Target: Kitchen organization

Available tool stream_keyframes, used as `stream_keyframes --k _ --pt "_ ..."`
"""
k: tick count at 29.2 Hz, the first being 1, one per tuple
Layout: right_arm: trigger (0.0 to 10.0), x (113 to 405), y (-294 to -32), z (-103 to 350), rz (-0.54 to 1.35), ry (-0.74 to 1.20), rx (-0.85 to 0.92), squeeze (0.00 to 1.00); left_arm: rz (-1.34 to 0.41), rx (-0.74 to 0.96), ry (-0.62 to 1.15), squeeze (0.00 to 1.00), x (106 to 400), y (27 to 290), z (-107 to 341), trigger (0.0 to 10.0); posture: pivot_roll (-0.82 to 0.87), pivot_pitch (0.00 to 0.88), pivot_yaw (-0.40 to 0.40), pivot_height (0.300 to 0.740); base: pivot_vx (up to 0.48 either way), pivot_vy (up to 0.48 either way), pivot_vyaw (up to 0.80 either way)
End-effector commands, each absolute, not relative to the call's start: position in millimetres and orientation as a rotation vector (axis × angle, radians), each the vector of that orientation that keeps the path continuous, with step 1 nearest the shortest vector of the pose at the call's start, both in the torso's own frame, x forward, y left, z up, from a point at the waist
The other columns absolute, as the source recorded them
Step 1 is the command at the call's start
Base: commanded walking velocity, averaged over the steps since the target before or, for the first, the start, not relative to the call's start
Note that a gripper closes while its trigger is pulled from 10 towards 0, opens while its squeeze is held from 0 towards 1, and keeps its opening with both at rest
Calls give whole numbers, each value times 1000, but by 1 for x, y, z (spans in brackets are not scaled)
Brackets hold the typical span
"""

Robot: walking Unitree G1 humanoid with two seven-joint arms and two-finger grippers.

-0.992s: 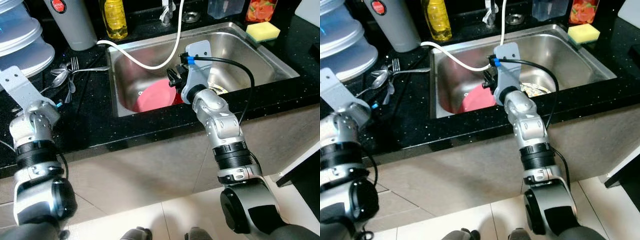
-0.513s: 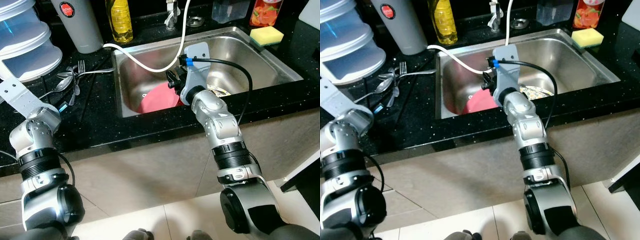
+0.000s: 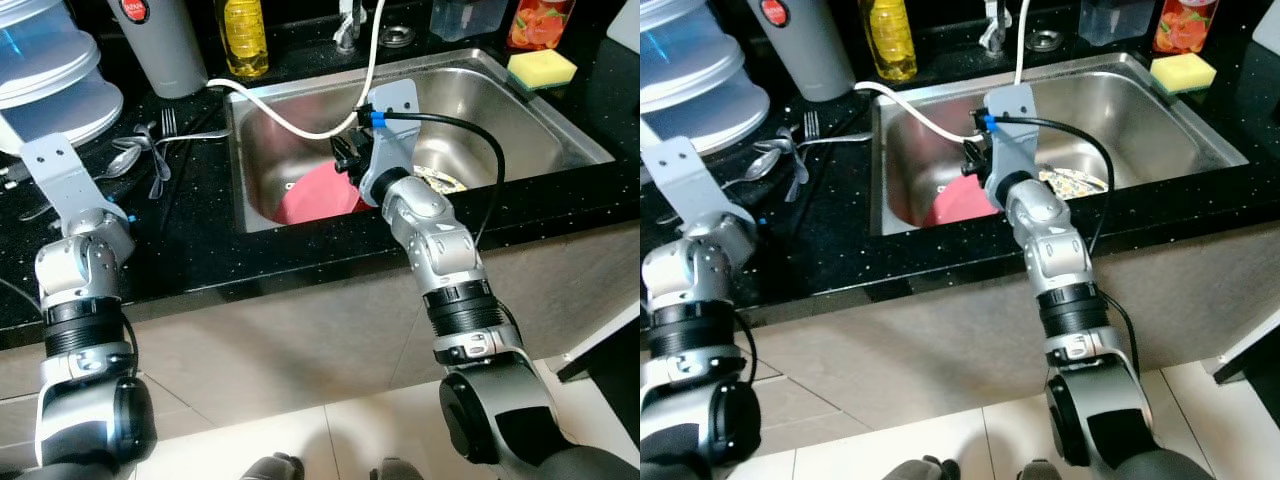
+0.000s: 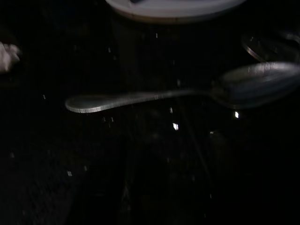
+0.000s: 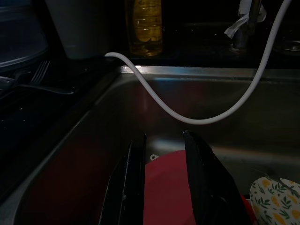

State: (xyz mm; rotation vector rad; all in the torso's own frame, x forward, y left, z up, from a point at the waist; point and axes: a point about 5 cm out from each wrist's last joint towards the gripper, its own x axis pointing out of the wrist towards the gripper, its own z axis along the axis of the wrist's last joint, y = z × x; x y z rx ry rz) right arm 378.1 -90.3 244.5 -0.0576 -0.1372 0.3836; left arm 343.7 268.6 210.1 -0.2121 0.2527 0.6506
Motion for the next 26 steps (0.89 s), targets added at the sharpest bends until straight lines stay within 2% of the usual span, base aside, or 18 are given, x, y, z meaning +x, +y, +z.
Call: stream_keyframes --k 1,2,3,9,13,18,19,20,21,22,23,26 --pt "10000 378 -83 245 410 -139 -57 0 669 -206 198 980 342 280 219 10000 147 76 84 740 0 0 0" --pt "10000 378 -83 245 410 -139 -57 0 669 -206 198 980 342 280 219 10000 147 76 84 740 0 0 0" --pt "10000 378 -83 245 411 -139 -58 0 669 -209 179 0 342 281 222 10000 147 76 84 740 0 0 0" --pt "10000 378 -82 246 417 -140 -60 0 660 -216 143 0 345 284 226 10000 143 72 80 740 0 0 0" --pt "10000 378 -80 246 422 -141 -62 0 595 -450 303 0 353 284 188 10000 143 71 79 740 0 0 0" --pt "10000 378 -81 248 421 -143 -64 0 617 -495 388 0 350 285 170 9843 127 76 78 740 0 0 0" --pt "10000 378 -83 247 418 -142 -65 0 625 -497 413 0 349 285 165 8706 128 76 78 740 0 0 0" --pt "10000 378 -84 247 415 -141 -66 0 629 -496 428 0 348 285 161 8549 128 76 78 740 0 0 0" --pt "10000 378 -84 247 414 -140 -66 0 637 -511 456 0 346 286 155 3961 129 76 77 740 0 0 0" --pt "10000 378 -84 247 414 -140 -66 0 637 -511 456 0 346 286 155 3961 129 76 77 740 0 0 0" --pt "10000 378 -84 246 413 -139 -67 0 652 -508 481 0 343 287 151 0 131 74 77 740 0 0 0" --pt "10000 378 -83 246 417 -139 -64 0 670 -490 525 0 340 288 146 0 134 73 76 740 0 0 0"
